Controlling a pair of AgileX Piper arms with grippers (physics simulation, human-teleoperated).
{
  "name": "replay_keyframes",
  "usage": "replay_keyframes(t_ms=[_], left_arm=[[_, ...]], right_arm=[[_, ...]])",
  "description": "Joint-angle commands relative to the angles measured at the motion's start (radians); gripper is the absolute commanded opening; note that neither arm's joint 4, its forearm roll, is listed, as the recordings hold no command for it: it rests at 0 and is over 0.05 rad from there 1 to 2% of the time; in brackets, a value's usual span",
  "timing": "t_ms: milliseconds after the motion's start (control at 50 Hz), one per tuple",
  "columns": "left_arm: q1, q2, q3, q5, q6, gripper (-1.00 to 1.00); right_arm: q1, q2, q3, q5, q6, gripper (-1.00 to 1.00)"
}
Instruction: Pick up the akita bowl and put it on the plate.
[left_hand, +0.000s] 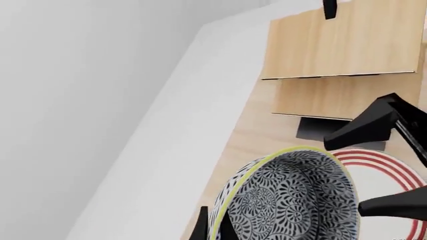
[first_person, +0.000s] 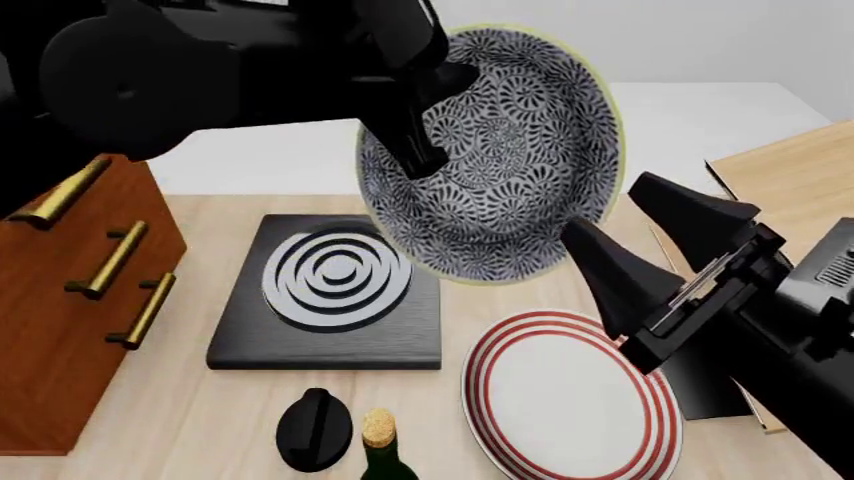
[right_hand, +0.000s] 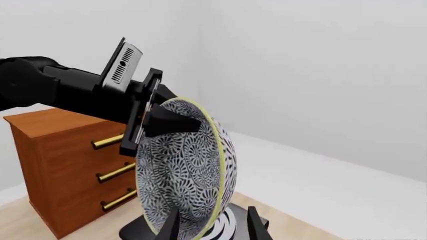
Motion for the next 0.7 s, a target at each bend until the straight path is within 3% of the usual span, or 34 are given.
replay_keyframes(t_ms=[20, 700], left_arm=[[-0.048, -0.047, 0.126, 0.003, -0.013, -1.00], [-0.096, -0.103, 0.172, -0.005, -0.003, -1.00]], right_arm=[[-0.009, 0.043, 0.004, -0.038, 0.009, 1.00], [-0.013, 0.131, -0.023, -0.091, 0.023, 1.00]])
